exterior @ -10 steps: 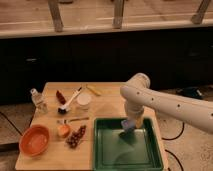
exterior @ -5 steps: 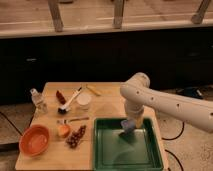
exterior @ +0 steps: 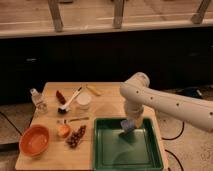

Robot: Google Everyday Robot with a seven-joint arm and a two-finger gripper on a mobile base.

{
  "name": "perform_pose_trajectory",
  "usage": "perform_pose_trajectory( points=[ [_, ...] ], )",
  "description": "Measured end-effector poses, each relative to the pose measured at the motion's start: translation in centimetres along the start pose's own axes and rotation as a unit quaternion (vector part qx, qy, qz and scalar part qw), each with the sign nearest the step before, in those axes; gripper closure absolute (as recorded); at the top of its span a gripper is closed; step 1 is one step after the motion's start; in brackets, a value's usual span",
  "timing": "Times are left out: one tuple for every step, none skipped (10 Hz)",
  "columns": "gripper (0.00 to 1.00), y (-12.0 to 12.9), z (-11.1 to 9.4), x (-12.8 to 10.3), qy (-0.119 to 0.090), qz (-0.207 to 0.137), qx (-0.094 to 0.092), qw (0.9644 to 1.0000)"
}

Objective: Place sponge in tray

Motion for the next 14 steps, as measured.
perform_pose_trajectory(
  points=[
    [0.91, 0.01, 0.00, -0.03, 0.000, -0.002, 0.000, 1.0000],
    [0.91, 0.04, 0.02, -0.05, 0.000, -0.005, -0.001, 1.0000],
    [0.91, 0.06, 0.10, -0.13, -0.001, -0.008, -0.002, 1.0000],
    [0.91, 0.04, 0.08, -0.20, -0.002, -0.011, -0.002, 0.9999],
    [0.91, 0.07, 0.06, -0.20, -0.002, -0.013, -0.002, 0.9999],
    [0.91, 0.07, 0.04, -0.21, -0.002, -0.014, -0.003, 0.9999],
    [0.91, 0.04, 0.02, -0.27, -0.003, -0.018, -0.003, 0.9998],
    [0.91, 0.04, 0.02, -0.30, -0.003, -0.020, -0.003, 0.9998],
    [0.91, 0.00, -0.04, -0.33, -0.004, -0.024, -0.004, 0.9997],
    [0.91, -0.01, -0.06, -0.37, -0.004, -0.026, -0.004, 0.9996],
    [0.91, 0.00, -0.04, -0.41, -0.005, -0.028, -0.005, 0.9996],
    [0.91, 0.01, -0.04, -0.51, -0.006, -0.031, -0.006, 0.9995],
    [0.91, 0.00, -0.08, -0.57, -0.006, -0.034, -0.006, 0.9994],
    [0.91, 0.02, -0.07, -0.61, -0.007, -0.037, -0.006, 0.9993]
  ],
)
